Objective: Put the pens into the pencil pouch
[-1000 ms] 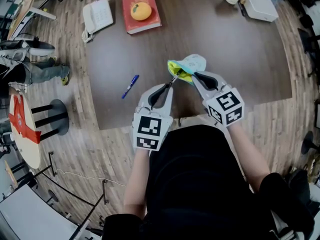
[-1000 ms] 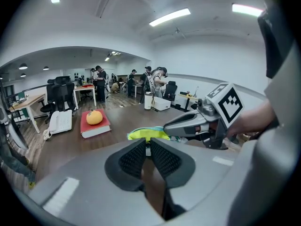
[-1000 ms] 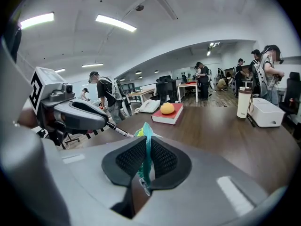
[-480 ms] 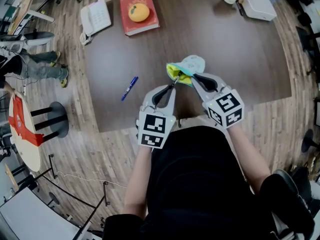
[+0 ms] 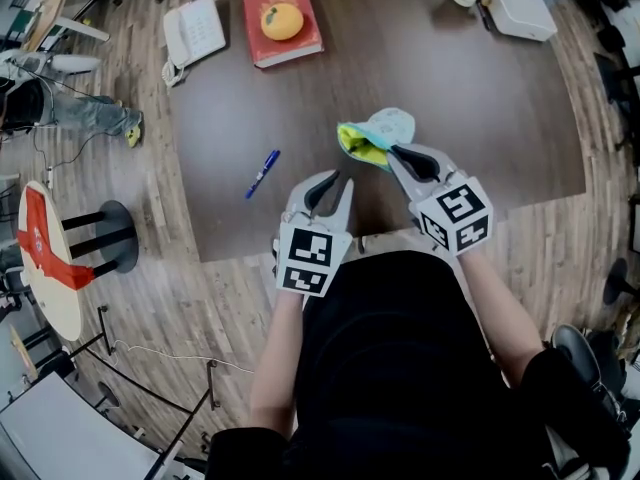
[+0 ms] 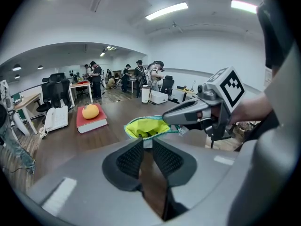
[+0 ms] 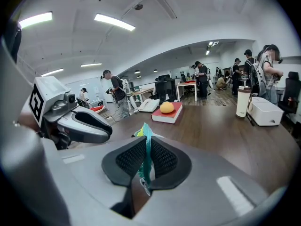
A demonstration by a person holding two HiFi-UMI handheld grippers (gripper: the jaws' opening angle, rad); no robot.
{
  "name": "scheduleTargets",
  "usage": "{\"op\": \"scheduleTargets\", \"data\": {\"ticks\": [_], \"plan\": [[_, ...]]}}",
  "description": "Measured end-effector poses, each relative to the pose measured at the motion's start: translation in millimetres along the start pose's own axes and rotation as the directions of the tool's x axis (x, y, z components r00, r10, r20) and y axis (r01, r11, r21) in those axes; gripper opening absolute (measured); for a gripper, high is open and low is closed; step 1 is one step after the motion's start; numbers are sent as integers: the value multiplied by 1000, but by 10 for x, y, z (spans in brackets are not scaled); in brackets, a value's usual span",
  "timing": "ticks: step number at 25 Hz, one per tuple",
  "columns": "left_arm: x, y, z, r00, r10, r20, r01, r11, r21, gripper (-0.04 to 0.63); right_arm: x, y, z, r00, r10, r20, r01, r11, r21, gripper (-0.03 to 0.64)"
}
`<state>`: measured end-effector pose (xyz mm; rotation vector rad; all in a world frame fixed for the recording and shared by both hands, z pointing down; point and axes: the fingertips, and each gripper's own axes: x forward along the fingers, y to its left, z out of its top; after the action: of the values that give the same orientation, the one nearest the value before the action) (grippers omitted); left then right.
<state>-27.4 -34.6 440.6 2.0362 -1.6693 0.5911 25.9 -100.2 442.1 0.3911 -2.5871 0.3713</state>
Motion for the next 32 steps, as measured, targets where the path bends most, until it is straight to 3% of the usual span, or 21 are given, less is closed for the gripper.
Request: {"op": "scheduleTargets", "data": {"ticks": [16, 32], "plan": [[-174, 175, -239, 999, 50, -13, -51, 997, -62, 55, 27, 61, 7, 1000, -2, -6, 2, 1000, -16, 38], [-557, 1030, -886, 980, 167, -105, -184, 967, -177, 54, 146, 72, 75, 997, -80, -22, 81, 996, 27, 38]]}}
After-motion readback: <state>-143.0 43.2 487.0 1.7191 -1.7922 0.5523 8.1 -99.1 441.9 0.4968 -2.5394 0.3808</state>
